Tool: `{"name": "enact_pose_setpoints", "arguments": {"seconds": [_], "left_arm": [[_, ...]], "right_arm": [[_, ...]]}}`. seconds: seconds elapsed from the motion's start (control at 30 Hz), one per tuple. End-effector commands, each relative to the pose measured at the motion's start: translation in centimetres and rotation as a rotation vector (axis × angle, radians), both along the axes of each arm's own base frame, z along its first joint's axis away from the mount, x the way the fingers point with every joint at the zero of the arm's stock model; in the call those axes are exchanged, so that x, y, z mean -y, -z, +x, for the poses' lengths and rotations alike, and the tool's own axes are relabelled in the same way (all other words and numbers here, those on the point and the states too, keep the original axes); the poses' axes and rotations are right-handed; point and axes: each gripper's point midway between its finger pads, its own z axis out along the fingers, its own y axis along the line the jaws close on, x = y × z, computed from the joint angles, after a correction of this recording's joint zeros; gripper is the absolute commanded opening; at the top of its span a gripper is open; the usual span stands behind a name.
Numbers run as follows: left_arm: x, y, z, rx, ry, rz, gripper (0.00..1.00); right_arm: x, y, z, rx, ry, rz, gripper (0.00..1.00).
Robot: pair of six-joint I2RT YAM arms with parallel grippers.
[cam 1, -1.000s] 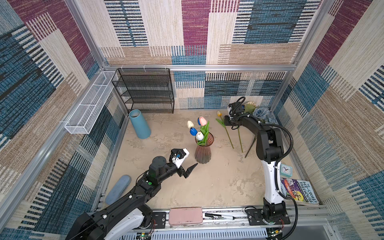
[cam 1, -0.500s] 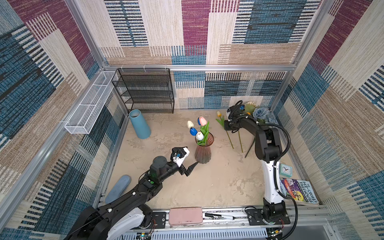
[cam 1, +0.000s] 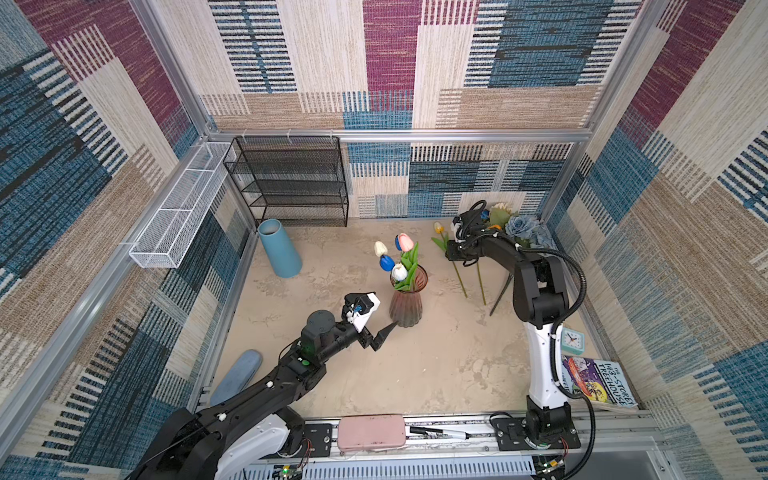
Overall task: Arrange the flowers into the vase
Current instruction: 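Grasp the yellow tulip stem with the right gripper and lift it, then carry the yellow tulip over the pink vase and lower its stem in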
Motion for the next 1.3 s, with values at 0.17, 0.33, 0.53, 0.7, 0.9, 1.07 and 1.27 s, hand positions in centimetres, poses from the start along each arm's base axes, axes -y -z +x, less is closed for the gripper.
{"name": "enact_pose_setpoints", "arguments": {"seconds": [0.17,0.33,0.53,0.7,0.9,1.07,1.27], "left_arm": [[0.3,-1.7,0.4,0.012,-0.003,-0.057,0.99],[0.3,-1.8,0.4,0.016,-0.005,-0.056,0.99],[0.4,-2.6,0.5,0.025,0.001,-0.06,0.99],[0.3,-3.6,0.3,0.045,0.001,-0.073,0.99],[0.2,-4.5,0.3,0.073,-0.006,-0.082,0.99],[0.6,-4.4,0.9,0.07,-0.004,-0.089,0.99],[0.9,-4.2,1.2,0.061,0.0,-0.109,0.99]], "right_arm": [[0.7,2.1,0.1,-0.023,0.035,-0.036,0.35],[0.7,2.2,0.1,-0.022,0.037,-0.038,0.12],[-0.2,-1.6,0.5,0.073,0.02,0.033,0.0],[-1.8,-8.4,0.4,0.237,-0.03,0.148,0.0],[-4.4,-21.2,-3.7,0.573,-0.181,0.376,0.0],[-6.8,-31.3,-11.2,0.85,-0.396,0.675,0.0],[-8.4,-37.2,-19.9,1.108,-0.568,0.876,0.0]]}}
